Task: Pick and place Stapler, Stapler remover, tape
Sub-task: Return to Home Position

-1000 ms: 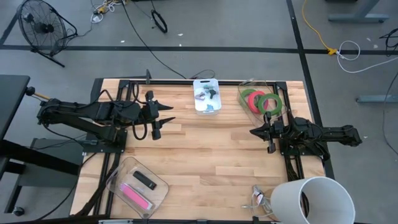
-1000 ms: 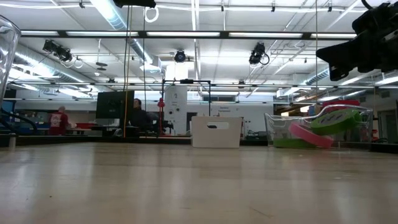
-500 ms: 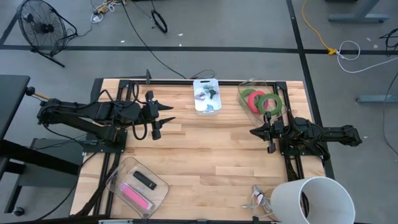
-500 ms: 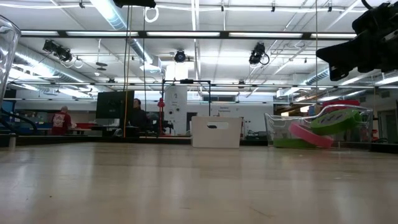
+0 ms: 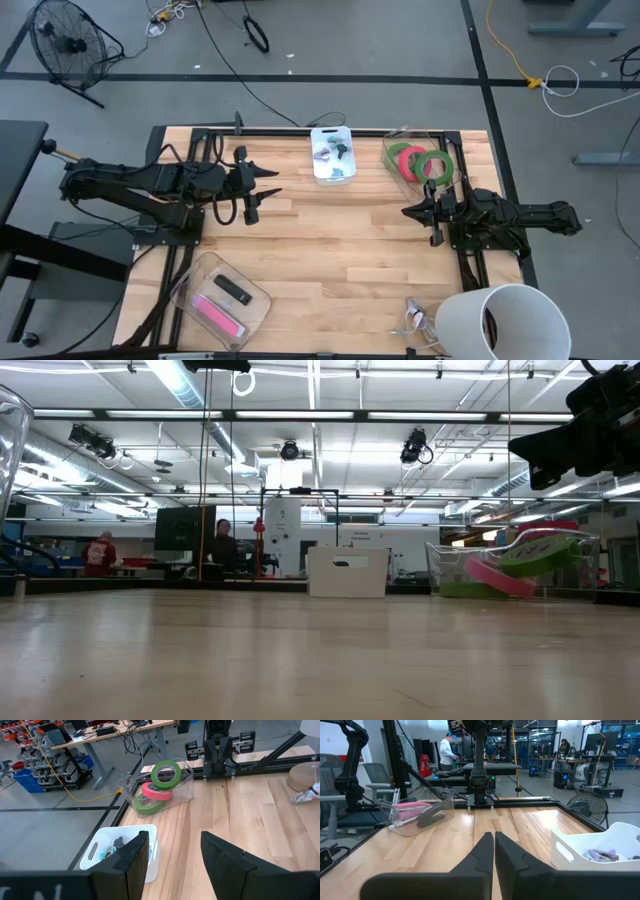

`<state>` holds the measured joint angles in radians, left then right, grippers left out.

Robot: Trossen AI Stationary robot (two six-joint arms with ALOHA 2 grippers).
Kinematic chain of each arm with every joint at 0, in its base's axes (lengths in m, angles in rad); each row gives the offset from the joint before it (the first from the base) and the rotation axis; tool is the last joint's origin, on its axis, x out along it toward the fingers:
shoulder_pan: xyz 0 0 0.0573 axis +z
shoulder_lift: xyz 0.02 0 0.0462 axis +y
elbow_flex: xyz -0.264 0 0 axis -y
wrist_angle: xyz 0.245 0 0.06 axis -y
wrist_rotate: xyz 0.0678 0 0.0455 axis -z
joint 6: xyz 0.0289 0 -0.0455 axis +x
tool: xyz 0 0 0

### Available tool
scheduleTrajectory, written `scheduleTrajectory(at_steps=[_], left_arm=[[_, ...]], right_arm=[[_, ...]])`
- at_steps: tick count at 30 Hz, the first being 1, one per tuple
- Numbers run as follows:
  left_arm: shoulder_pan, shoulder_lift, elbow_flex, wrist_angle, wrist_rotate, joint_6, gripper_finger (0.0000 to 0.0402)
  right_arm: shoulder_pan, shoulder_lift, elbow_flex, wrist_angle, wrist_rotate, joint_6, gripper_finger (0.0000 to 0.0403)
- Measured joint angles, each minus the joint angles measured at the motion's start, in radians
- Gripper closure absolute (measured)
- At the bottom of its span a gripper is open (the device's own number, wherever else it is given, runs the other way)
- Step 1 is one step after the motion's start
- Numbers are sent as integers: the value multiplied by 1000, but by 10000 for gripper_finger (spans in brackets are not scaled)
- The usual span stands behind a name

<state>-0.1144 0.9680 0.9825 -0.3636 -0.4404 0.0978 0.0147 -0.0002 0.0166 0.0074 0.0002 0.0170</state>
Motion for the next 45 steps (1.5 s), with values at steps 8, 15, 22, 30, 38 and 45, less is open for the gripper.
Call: scheduleTrajectory(at_steps=[8,15,22,30,38,45], left_arm=[[0,0,0,0,0,0,219],[0,0,0,0,0,0,219],[0,0,0,0,-12,23,219],[0,0,0,0,-8,19,219],[-1,0,0,1,1,17,219],[-1,-40,-1,25,135,11,219]], right_arm=[[0,0,0,0,0,0,383],[0,0,0,0,0,0,383],[0,0,0,0,0,0,383],[0,0,0,0,0,0,383],[0,0,0,0,0,0,383],[0,0,0,0,0,0,383]])
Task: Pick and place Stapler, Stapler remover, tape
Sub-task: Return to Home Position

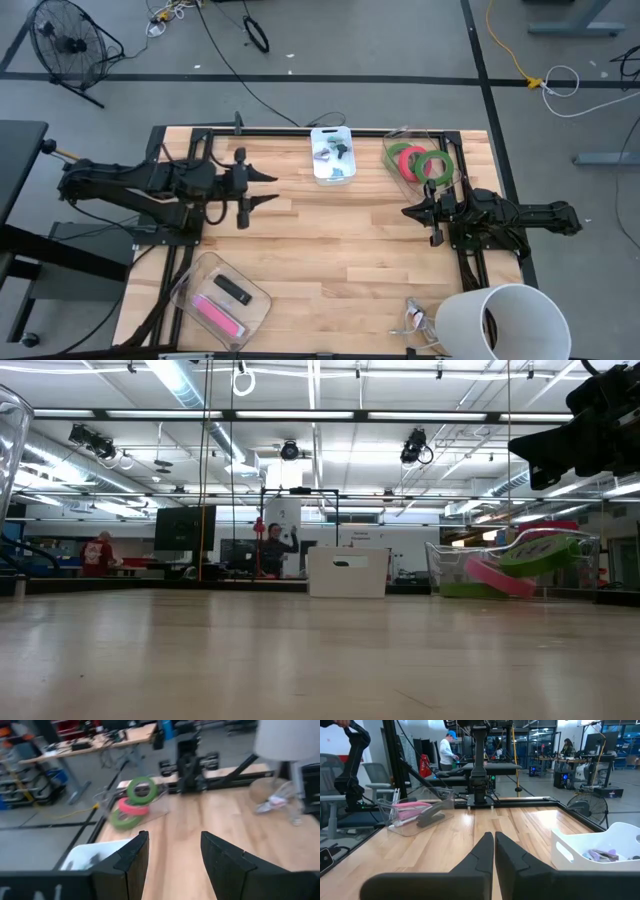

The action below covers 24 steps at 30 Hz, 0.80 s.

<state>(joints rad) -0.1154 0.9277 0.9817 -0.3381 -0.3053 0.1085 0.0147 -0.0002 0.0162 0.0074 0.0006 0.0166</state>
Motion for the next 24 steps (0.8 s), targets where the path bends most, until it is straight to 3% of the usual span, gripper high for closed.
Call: scheduleTrajectory(at_steps=[5,12,24], left_arm=[[0,-35,0,36,88,13,232],[0,-91,0,41,169,12,299],[0,-180,-90,131,209,9,385]], right_arm=[[0,0,0,0,0,0,383],[0,0,0,0,0,0,383],[0,0,0,0,0,0,383]])
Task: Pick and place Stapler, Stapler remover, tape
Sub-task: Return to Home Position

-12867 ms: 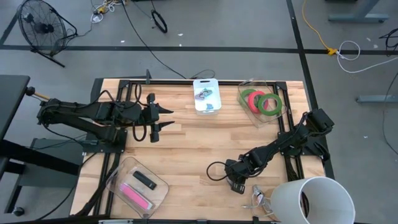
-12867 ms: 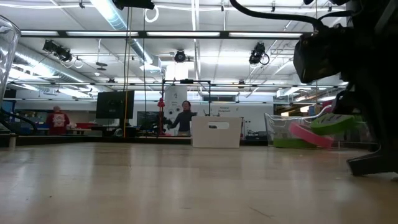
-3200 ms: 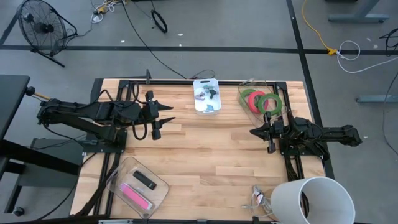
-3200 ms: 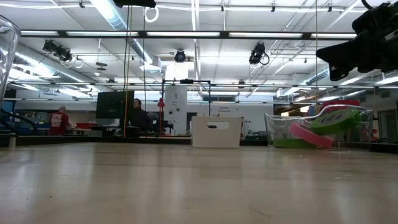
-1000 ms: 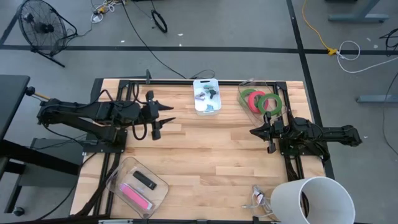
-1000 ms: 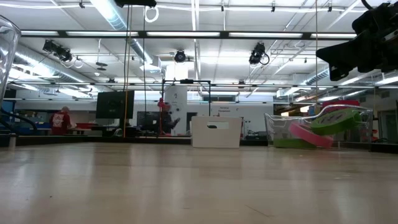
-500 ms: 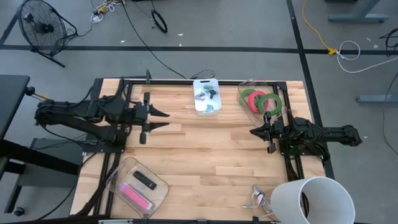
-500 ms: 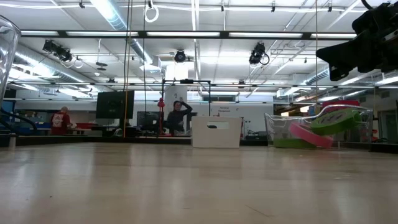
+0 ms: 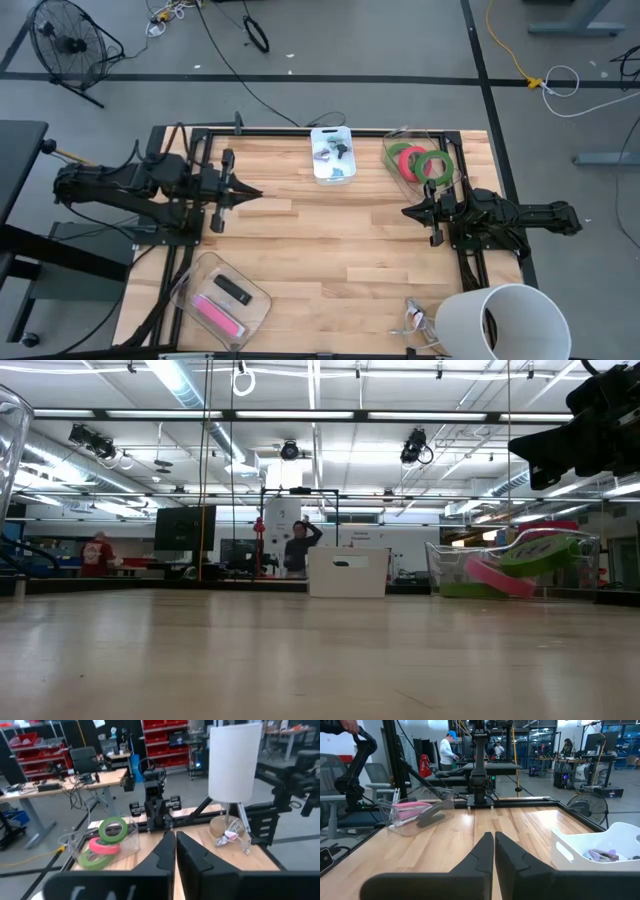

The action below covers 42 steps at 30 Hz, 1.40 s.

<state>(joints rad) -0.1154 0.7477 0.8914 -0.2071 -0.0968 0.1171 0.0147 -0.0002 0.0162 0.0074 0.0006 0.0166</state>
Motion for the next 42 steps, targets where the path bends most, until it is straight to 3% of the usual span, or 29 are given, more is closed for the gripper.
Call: scheduleTrajectory(at_steps=[13,42], left_arm=[[1,-98,-162,196,44,0,398],[7,-481,-625,310,43,-1,398]], right_arm=[[0,0,0,0,0,0,383],[0,0,0,0,0,0,383]])
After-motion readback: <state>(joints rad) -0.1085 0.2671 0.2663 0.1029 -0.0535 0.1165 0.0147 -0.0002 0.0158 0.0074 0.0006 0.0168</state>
